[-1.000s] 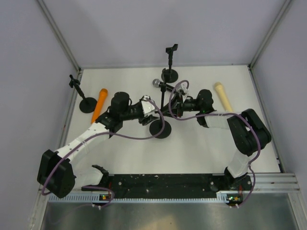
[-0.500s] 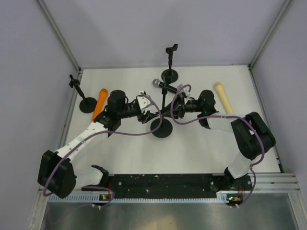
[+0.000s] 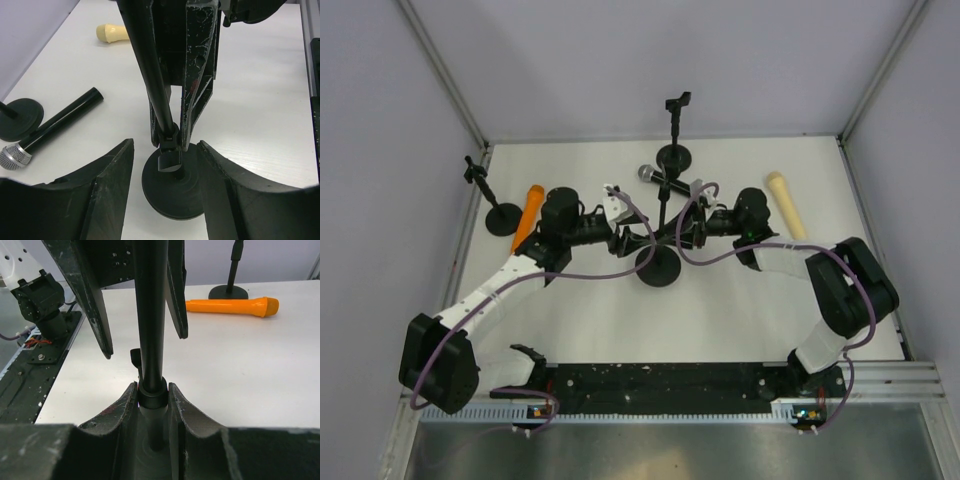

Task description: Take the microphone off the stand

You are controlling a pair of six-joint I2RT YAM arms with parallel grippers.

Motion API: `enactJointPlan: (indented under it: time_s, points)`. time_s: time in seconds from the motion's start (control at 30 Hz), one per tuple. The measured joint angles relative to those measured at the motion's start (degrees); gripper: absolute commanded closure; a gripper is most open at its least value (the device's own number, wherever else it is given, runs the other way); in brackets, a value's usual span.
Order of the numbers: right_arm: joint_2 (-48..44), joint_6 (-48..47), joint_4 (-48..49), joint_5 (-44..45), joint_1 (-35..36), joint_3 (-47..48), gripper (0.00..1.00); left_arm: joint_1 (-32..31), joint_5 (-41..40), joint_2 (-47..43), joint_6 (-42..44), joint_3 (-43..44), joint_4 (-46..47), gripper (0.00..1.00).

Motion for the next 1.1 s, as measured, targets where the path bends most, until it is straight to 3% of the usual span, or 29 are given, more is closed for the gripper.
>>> enactJointPlan:
  time_s: [0.43, 0.73, 1.1]
  points:
    - [-0.61, -2.45, -2.27, 0.90, 0.00, -0.48, 1.00, 0.85, 2.25, 0.00, -4.39, -1.05, 3.50, 0.44]
    - [-1.64, -2.47, -2.62, 1.64, 0.00, -0.50, 1.00, 1.11, 4.11, 0.00, -1.16, -1.22, 1.49, 0.40]
    - [-4.11, -4.72, -3.28, 1.60, 0.00, -0.90, 1.00, 1.11, 4.94, 2.89, -0.26, -1.27, -0.39, 0.56]
